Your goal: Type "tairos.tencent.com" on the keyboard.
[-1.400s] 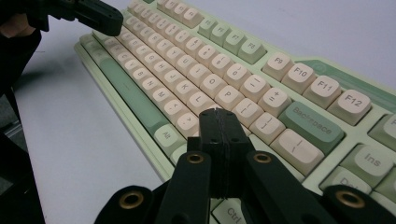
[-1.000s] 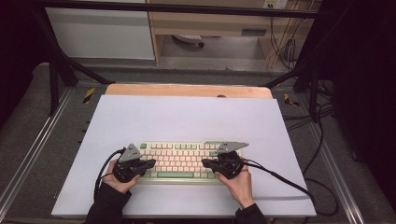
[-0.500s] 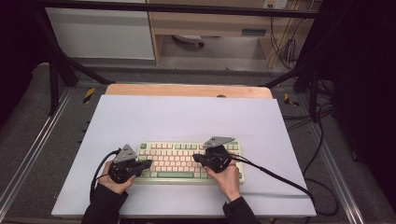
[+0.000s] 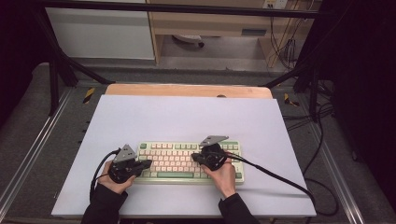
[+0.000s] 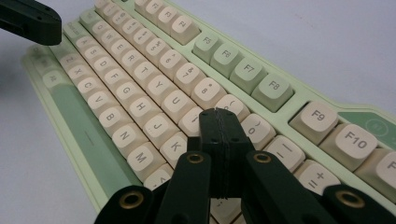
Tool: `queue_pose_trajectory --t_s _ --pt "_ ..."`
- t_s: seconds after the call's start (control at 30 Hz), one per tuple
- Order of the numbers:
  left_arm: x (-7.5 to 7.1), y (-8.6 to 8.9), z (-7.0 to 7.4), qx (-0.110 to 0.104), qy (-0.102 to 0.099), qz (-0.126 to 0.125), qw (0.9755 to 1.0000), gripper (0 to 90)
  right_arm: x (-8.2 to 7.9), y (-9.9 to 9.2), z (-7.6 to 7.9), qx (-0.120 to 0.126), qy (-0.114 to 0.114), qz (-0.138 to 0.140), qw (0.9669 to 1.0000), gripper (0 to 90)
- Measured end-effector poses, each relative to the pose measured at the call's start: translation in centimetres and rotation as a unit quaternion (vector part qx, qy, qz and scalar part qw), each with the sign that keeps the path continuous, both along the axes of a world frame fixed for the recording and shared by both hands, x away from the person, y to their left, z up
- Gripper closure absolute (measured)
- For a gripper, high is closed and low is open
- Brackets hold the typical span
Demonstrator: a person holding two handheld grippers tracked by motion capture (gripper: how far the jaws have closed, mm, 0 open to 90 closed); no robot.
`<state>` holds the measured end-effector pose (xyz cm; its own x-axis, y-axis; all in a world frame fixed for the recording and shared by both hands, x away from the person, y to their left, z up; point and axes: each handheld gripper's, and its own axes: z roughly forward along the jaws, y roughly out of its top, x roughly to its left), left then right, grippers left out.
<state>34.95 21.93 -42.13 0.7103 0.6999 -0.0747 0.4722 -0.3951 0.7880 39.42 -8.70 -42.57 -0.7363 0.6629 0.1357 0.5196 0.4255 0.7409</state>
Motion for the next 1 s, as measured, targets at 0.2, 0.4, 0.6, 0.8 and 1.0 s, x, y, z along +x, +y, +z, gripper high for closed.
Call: queue_pose_trajectory --t_s 0.2,0.4,0.6,0.8,1.0 --pt "0.0 0.0 0.0 -0.001 0.001 0.0 1.0 89.7 0.0 0.1 -0.2 -0.001 0.0 -0.001 1.0 90.0" --pt "0.0 0.0 0.0 0.0 0.0 -0.001 1.0 89.7 0.0 0.1 -0.2 0.0 -0.001 0.002 1.0 90.0" --pt "0.0 0.0 0.0 -0.001 0.0 0.0 1.0 89.7 -0.7 -0.5 1.0 0.005 -0.008 0.009 0.9999 90.0" --pt "0.0 0.0 0.1 -0.001 -0.002 -0.001 1.0 89.7 -1.5 -1.2 1.9 0.005 -0.008 0.015 0.9998 90.0" --pt "0.0 0.0 0.2 -0.002 -0.002 -0.001 1.0 89.7 -1.9 -2.4 2.1 0.01 -0.006 0.014 0.9998 90.0"
